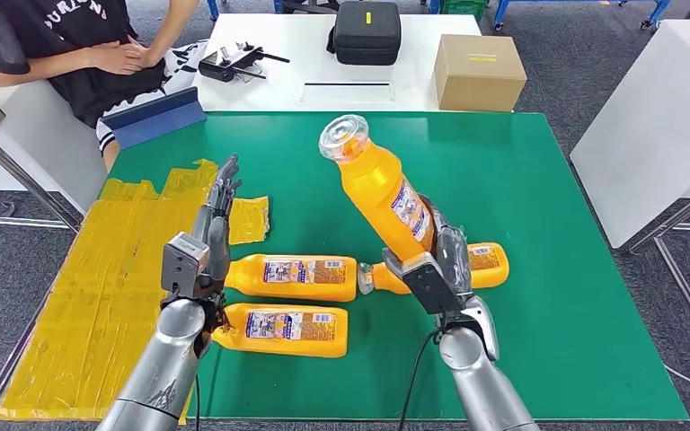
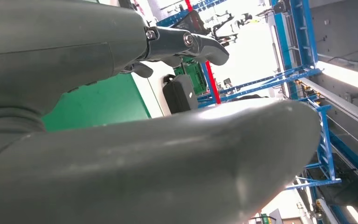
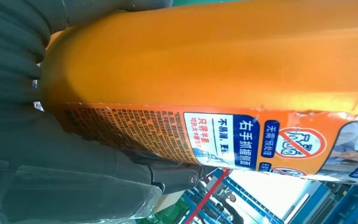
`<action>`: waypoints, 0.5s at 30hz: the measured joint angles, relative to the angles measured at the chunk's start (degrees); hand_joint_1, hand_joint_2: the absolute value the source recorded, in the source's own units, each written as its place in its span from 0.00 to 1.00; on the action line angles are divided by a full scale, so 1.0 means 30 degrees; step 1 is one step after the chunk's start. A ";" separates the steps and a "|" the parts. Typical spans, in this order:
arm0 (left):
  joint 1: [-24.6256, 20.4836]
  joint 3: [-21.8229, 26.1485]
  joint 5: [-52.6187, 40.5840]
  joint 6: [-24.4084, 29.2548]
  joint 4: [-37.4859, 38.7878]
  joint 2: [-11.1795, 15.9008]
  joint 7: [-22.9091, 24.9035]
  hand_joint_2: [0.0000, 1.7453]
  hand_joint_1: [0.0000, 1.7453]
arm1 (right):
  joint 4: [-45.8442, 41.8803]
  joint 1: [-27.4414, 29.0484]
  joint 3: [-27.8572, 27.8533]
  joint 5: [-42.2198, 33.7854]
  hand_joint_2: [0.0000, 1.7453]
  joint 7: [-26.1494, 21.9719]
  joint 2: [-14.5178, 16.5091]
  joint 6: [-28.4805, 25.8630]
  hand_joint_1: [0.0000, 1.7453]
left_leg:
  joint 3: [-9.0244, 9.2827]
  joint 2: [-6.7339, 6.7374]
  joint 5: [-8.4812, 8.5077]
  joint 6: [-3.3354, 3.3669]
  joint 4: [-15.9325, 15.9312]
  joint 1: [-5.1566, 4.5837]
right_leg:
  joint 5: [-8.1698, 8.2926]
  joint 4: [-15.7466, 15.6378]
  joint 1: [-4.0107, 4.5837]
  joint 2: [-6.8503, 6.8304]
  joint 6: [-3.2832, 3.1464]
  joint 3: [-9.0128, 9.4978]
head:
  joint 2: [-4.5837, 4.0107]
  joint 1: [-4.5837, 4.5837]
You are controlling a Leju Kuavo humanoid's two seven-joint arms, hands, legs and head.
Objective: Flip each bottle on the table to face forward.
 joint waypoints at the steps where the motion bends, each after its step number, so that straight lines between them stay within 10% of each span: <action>1: -0.0025 -0.0047 -0.0036 -0.0031 -0.0004 -0.0002 0.0074 0.00 0.00 | 0.0212 -0.0124 0.0067 -0.0109 1.00 -0.0083 0.0054 -0.0022 1.00 | -0.0007 0.0000 0.0000 0.0000 0.0000 0.0000 | 0.0000 -0.0001 -0.0002 0.0000 0.0000 -0.0004 | 0.0000 0.0000; 15: -0.2756 -0.0909 0.1604 -0.2646 -0.0102 0.0328 0.3823 0.00 0.00 | 0.5218 -0.3898 0.1352 -0.2326 1.00 -0.1195 0.1561 0.0790 1.00 | -0.0019 -0.0002 0.0016 0.0007 0.0008 0.0006 | 0.0009 0.0009 0.0002 -0.0003 0.0005 -0.0022 | 0.0000 -0.0002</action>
